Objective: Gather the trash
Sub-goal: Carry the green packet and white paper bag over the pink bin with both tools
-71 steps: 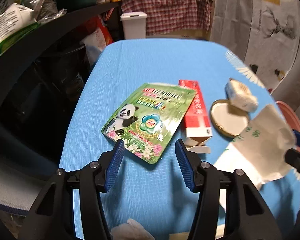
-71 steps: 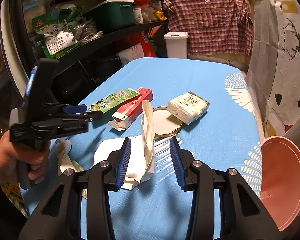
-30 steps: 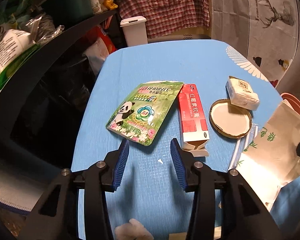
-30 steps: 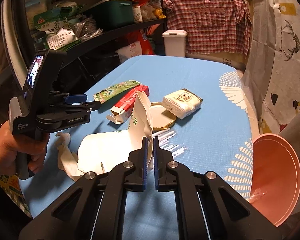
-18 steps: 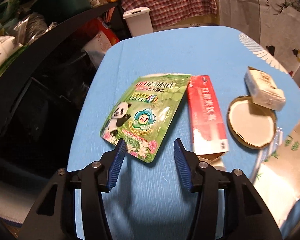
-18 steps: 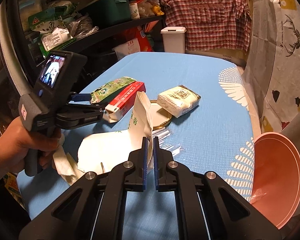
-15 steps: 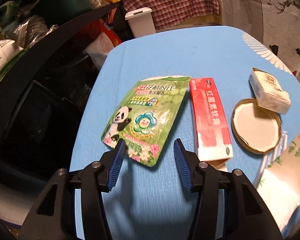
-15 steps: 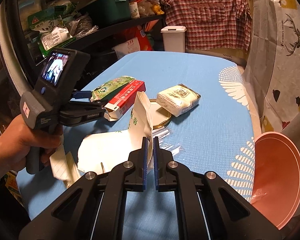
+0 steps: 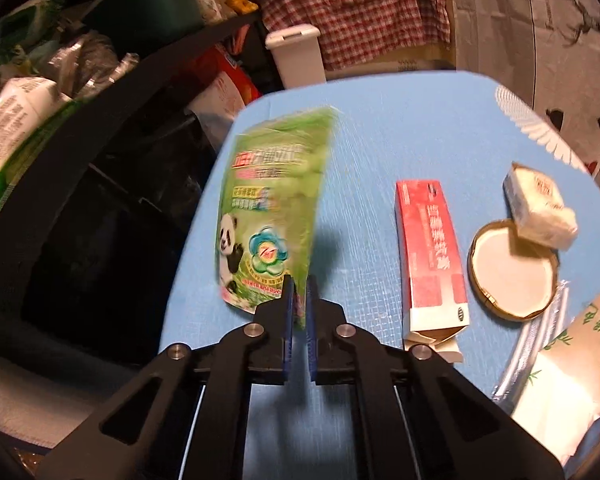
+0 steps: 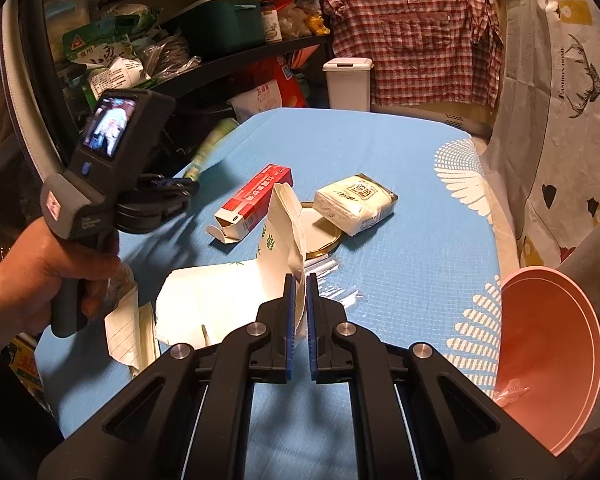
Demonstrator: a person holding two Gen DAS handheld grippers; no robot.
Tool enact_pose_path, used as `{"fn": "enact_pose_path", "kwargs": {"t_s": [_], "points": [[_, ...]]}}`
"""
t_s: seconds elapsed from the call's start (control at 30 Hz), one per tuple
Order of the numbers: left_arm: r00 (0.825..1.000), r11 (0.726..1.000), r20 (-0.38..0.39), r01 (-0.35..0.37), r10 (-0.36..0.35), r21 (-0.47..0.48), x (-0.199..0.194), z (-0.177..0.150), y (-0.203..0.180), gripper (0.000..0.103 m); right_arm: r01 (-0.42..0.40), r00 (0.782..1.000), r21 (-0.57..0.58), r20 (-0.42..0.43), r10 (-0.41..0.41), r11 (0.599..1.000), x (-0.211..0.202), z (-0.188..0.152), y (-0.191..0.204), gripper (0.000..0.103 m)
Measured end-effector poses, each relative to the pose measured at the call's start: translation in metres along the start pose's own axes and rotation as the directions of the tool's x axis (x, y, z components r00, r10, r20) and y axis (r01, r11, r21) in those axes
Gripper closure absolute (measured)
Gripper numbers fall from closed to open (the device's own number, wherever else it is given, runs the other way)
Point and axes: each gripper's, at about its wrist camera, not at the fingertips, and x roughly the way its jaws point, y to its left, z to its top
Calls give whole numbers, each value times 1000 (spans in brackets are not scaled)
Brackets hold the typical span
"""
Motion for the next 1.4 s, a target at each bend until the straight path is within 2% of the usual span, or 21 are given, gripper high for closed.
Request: {"fn": "enact_pose_path", "kwargs": {"t_s": [0.13, 0.33, 0.5, 0.93, 1.4], "points": [[999, 999, 31, 18, -17, -30, -17, 3, 9, 101, 3, 1000, -4, 9, -3, 1000, -6, 0, 0, 97], [992, 991, 70, 108, -103, -80, -44, 0, 19, 102, 7, 1000, -11, 28, -7, 1000, -17, 0, 4, 97], [985, 983, 95, 155, -146, -98, -64, -4, 16, 103, 18, 999, -7, 50, -18, 1000, -28, 2, 5, 97], [955, 958, 175, 262, -240, -115, -123, -6, 1, 103, 80, 991, 19, 109, -81, 997, -63, 0, -6, 97], [926, 934, 230, 333, -298, -131, -172, -14, 1, 103, 176, 963, 25, 205, -177, 984, -125, 25, -36, 97]]}}
